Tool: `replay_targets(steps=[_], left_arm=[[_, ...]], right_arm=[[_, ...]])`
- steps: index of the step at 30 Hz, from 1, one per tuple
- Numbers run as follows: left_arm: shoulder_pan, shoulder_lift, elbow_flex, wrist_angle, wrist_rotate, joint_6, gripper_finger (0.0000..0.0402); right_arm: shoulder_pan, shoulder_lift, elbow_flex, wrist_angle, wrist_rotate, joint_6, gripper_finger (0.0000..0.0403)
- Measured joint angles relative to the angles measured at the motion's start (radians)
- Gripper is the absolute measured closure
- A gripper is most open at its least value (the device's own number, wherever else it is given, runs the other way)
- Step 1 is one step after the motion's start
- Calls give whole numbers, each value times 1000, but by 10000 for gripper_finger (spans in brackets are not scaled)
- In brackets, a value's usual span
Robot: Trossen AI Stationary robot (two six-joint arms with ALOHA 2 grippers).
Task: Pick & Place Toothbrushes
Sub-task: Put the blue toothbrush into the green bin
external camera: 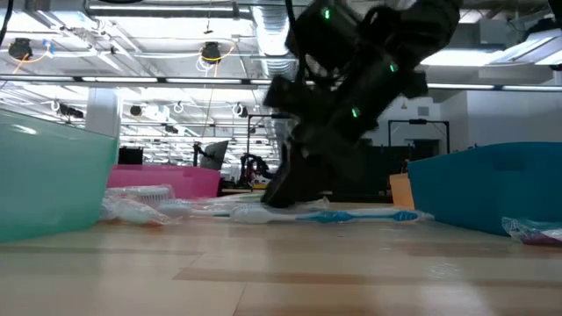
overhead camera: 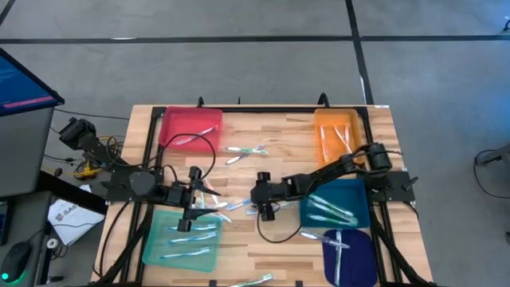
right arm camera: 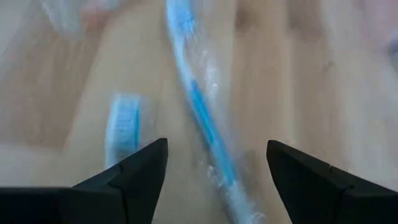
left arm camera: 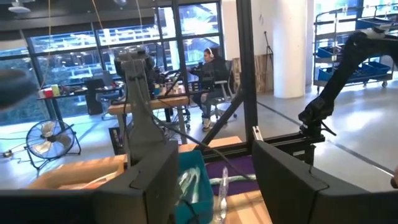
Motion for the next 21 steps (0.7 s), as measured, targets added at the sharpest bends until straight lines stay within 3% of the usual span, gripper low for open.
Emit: replay_targets(steps=[6, 9, 13, 18, 21], left_arm=[[0, 0, 0, 1, 0, 3, 202], [0, -8, 0, 3, -1, 3, 202], [0, -13, 1, 1, -1, 3, 202], [0, -14, 1, 1, -1, 3, 202], [0, -14, 1, 0, -1, 3, 202]], right_arm=[[-11, 88, 81, -58, -9, 34, 140], [-26, 99, 115, -113, -73, 73, 165], [-39, 97, 132, -152, -125, 104, 240], [-51, 93, 132, -182, -126, 126, 378], [-59, 72, 127, -177, -111, 165, 383]])
